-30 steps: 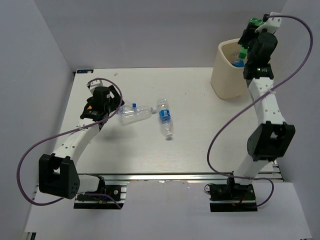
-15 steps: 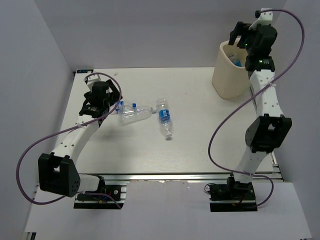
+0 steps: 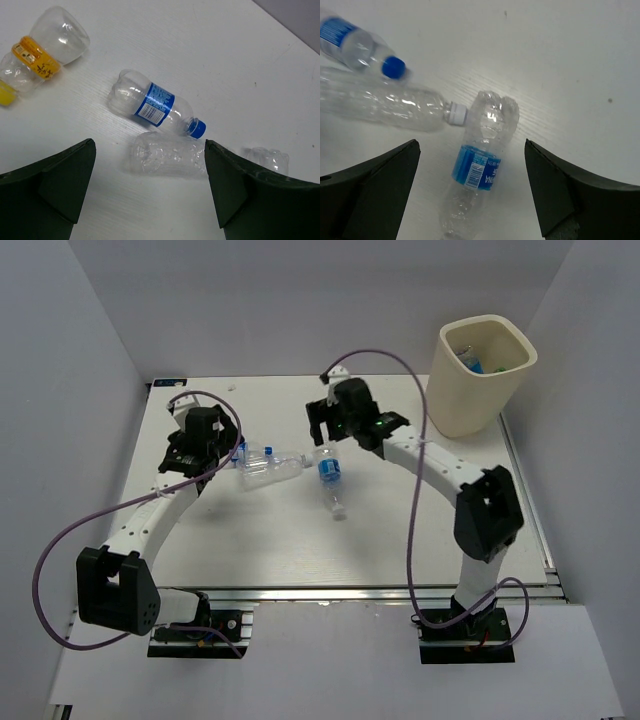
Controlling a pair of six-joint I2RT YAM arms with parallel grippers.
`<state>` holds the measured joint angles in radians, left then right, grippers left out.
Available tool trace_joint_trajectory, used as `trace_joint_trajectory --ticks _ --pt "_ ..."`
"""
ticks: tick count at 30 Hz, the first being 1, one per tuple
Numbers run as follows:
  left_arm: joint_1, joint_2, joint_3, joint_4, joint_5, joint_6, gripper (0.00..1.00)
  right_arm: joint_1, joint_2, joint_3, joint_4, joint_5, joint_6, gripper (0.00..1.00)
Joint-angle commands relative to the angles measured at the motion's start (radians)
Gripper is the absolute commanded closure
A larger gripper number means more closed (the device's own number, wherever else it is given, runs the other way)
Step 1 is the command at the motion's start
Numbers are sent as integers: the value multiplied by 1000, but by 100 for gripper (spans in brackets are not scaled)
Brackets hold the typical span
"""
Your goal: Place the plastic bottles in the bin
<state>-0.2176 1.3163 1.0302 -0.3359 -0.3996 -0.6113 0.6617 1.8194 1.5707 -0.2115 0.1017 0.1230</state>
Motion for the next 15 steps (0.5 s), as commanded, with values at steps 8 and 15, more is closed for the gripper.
trace_joint_trajectory --ticks 8,15 --pt "4 -52 -85 -17 50 -67 2 44 173 32 -140 130 96 11" --pt "4 -32 -87 -26 74 -71 2 38 216 -12 -118 85 159 11"
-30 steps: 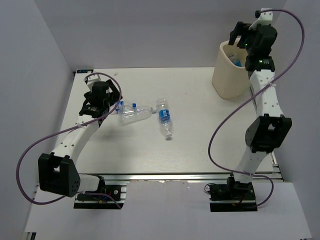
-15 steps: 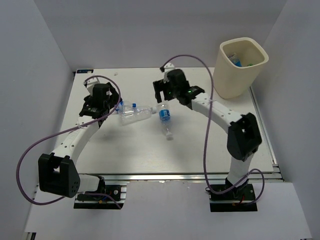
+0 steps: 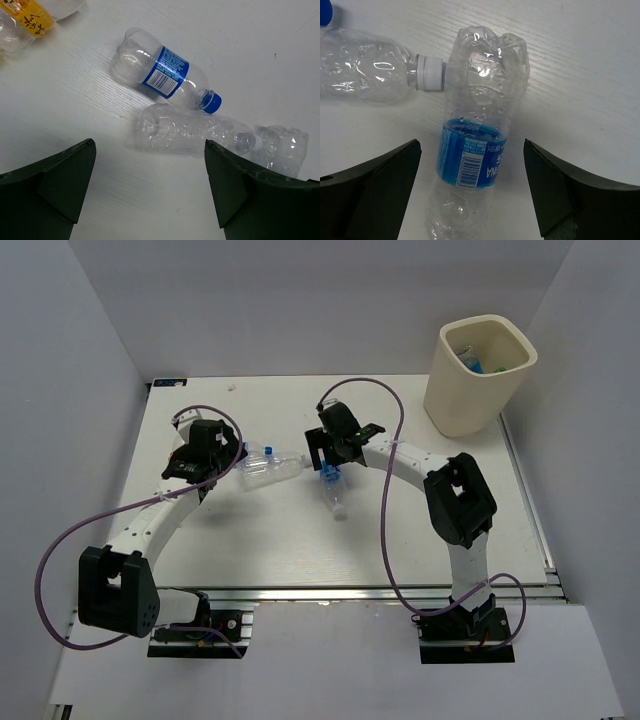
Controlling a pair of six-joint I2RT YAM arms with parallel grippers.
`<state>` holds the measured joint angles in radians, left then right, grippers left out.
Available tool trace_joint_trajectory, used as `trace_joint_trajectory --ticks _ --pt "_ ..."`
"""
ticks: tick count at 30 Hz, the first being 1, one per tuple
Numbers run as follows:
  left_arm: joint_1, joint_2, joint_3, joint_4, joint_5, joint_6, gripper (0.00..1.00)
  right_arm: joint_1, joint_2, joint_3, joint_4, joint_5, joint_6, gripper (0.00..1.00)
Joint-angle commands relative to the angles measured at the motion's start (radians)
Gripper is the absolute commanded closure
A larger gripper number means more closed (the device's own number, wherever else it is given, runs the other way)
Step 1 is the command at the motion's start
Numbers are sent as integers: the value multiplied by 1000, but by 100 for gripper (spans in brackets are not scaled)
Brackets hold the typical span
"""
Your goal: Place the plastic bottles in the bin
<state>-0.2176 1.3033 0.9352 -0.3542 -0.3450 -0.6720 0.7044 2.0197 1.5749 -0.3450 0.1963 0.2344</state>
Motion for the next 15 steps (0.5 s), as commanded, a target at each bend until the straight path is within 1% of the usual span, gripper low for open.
trace_joint_trajectory --ticks 1,3,10,12,14,15 --pt "6 -19 10 -15 21 -9 2 -9 14 -21 17 -5 52 13" --pt "4 -30 1 -14 23 -11 2 -26 23 -23 27 -18 66 16" --pt "4 -45 -30 -15 1 -46 2 -43 70 -15 6 -49 86 16" --pt "6 -47 -35 -15 -2 -49 2 -54 85 -9 1 -51 86 19" --pt "4 -45 -38 -17 0 -49 2 -65 91 0 -5 -58 95 23" --pt "6 -44 -36 -19 0 -49 2 -72 90 2 -3 -60 97 33"
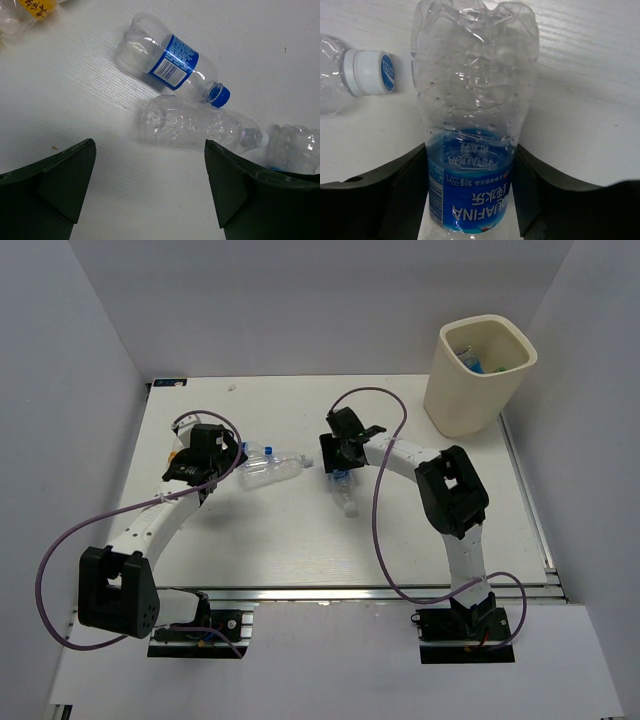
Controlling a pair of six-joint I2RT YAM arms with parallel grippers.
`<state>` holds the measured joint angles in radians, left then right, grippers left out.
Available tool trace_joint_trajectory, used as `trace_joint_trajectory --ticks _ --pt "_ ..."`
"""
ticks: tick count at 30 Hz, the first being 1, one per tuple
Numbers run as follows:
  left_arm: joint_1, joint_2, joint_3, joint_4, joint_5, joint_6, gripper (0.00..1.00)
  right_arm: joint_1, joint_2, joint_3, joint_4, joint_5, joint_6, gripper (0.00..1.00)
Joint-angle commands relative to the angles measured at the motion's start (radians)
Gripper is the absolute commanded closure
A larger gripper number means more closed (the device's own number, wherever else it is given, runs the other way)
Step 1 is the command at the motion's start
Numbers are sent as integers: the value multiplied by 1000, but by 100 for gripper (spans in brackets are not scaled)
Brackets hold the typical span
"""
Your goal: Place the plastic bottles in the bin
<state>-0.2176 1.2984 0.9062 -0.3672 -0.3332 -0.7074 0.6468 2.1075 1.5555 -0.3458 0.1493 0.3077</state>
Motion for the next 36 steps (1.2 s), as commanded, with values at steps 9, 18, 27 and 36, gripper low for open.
trace_joint_trajectory --ticks 9,18,27,36 --pt "4 -28 -17 5 -7 -10 2 -125 -170 124 40 53 -140 66" --pt "4 -1 -10 5 -13 -15 2 -392 -285 336 324 182 -402 67" --pt "4 50 13 -21 -10 -23 2 -587 -75 595 596 394 -595 57" --pt "4 75 20 -21 -12 -17 2 -635 -37 592 550 329 -518 11"
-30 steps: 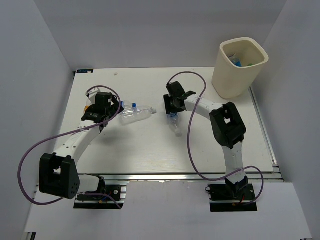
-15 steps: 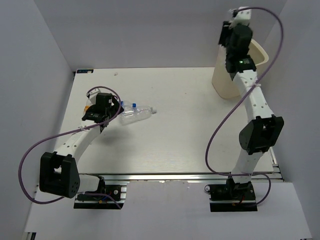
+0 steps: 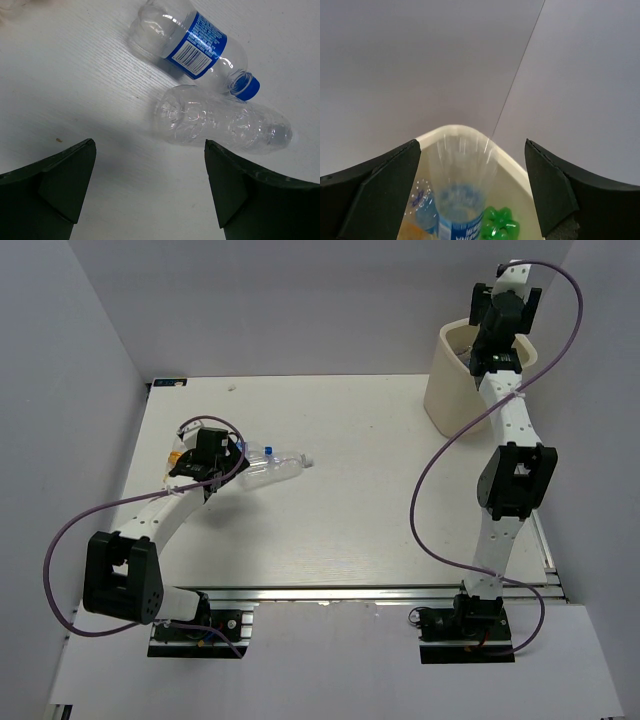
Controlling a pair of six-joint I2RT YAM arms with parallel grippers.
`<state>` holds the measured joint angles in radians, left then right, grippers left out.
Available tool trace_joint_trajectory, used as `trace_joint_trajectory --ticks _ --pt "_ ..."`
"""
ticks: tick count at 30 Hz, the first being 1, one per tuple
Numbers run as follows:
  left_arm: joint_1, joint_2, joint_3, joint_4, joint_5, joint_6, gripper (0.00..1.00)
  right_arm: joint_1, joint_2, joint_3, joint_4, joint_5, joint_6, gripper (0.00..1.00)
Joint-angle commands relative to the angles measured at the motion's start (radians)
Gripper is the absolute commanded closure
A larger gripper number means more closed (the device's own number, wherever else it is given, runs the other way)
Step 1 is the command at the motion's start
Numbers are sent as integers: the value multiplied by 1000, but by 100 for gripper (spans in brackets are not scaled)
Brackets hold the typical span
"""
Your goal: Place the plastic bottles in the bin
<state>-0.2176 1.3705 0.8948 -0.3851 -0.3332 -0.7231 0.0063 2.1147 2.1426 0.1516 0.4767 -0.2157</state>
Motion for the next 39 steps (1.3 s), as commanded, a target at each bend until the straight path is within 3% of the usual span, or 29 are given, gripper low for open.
trace_joint_trajectory --ticks 1,10,17,25,33,39 --pt "6 1 30 -1 -10 -2 2 4 -54 0 51 -6 7 11" --pt "4 10 24 17 3 4 2 4 -123 -29 -17 -151 15 10" --pt "4 27 35 18 7 -1 2 6 -185 -78 -109 -449 -51 11" --pt "4 56 39 52 25 1 2 83 -263 -136 -150 -588 -122 11" --pt "4 137 67 178 109 42 2 138 -355 -280 -188 -768 -90 11" --pt "4 254 128 212 174 76 2 170 -415 -409 -164 -808 -73 11"
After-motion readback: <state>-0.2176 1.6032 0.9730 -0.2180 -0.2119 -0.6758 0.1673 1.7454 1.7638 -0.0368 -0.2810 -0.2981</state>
